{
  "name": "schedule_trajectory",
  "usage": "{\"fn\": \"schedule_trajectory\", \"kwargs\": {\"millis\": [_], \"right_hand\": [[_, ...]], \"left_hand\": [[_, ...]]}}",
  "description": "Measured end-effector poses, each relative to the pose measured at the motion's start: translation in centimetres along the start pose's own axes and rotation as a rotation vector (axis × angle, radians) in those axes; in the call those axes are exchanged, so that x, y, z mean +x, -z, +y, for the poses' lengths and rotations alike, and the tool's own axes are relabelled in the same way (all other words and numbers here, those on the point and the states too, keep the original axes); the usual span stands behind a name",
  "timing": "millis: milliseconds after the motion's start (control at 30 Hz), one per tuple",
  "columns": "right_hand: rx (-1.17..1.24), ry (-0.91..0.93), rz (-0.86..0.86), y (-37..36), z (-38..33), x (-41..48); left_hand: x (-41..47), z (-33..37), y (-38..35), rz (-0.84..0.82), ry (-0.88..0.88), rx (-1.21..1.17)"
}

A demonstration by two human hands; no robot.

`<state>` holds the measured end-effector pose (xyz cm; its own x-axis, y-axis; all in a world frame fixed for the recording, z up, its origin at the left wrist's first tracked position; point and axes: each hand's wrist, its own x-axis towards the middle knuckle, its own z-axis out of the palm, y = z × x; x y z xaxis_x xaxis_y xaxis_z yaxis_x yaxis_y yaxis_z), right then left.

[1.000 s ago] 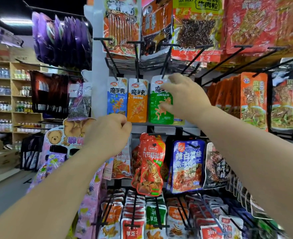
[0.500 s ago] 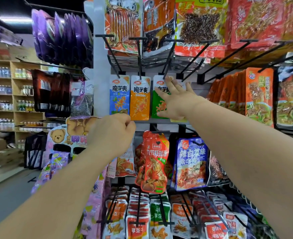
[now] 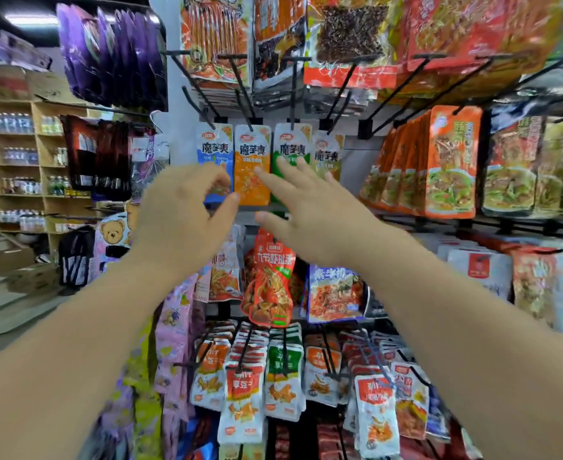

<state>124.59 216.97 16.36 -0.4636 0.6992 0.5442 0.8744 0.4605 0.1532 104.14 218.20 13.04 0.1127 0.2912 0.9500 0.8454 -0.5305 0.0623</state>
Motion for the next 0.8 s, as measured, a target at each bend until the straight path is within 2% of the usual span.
{"fn": "schedule_trajectory", "kwargs": {"millis": [100, 200, 400, 500, 600, 800], "right_hand": [[0.106, 0.065, 0.053, -2.2, -0.7, -3.3], [0.137, 0.071, 0.036, -4.8, -0.7, -6.9], [0.201, 0.097, -0.018, -11.2, -5.0, -14.2], [0.300, 0.089, -0.140, -15.4, -9.2, -18.4], [0.411, 0.065, -0.269, -20.7, -13.5, -23.1], [0.513, 0.057, -0.551, -33.8, -21.5, -33.6]], "left_hand": [[-2.7, 0.1, 1.1, -0.056, 0.000, 0.098], [-7.0, 0.1, 2.0, -0.157, -0.004, 0.171], [-18.6, -1.1, 4.6, -0.382, 0.144, 0.202], [-25.9, -2.5, 6.0, -0.485, 0.240, 0.187], [-34.6, -4.2, 7.7, -0.568, 0.395, 0.096], [-53.5, -5.6, 10.9, -0.818, 0.737, 0.062]]}}
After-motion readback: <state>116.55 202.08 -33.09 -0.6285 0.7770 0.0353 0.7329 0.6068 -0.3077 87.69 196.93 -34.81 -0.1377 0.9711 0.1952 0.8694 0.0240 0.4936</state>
